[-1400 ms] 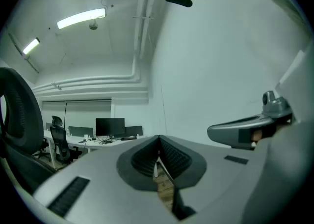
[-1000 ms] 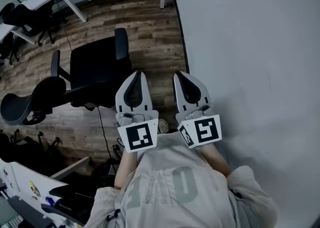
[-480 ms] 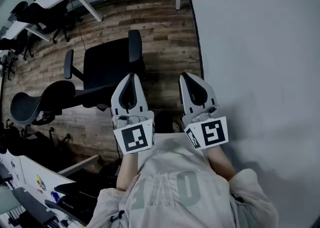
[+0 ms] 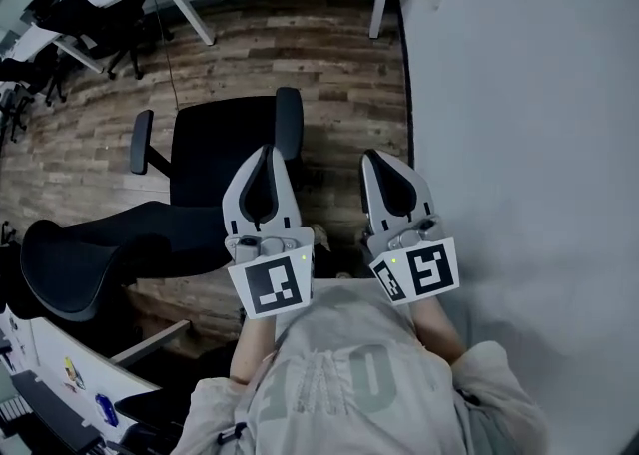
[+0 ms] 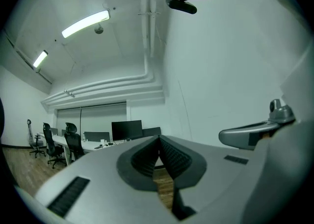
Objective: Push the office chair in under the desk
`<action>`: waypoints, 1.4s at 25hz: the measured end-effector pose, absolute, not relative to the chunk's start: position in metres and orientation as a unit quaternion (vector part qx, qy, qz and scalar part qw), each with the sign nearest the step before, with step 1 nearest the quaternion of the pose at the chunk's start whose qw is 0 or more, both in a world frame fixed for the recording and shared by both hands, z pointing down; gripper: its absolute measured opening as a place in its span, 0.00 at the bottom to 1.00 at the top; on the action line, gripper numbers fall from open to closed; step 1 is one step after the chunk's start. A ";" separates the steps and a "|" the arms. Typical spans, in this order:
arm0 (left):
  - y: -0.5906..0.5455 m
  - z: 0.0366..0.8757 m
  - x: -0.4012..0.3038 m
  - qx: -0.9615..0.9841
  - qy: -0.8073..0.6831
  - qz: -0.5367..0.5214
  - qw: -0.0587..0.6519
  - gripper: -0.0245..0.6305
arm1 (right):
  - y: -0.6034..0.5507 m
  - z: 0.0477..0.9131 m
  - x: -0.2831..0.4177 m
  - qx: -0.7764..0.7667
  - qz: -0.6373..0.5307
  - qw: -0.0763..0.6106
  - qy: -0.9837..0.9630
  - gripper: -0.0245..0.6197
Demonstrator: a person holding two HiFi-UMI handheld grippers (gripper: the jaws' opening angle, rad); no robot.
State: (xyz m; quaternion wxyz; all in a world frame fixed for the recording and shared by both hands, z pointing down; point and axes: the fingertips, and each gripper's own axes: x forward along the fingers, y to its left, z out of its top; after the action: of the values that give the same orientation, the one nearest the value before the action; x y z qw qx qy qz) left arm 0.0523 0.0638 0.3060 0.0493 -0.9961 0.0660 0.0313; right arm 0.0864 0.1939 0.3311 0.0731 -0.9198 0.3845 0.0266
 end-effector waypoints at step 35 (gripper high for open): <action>-0.075 0.169 -0.096 -0.876 0.462 0.086 0.108 0.10 | -0.064 0.189 -0.030 -0.490 0.016 0.169 0.855 0.07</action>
State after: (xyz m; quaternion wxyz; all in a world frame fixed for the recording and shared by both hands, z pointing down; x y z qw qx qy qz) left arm -0.0962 -0.0746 0.1694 0.1075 -0.8763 0.4616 0.0860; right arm -0.0300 -0.0642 0.1886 0.1693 -0.4902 0.8549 0.0157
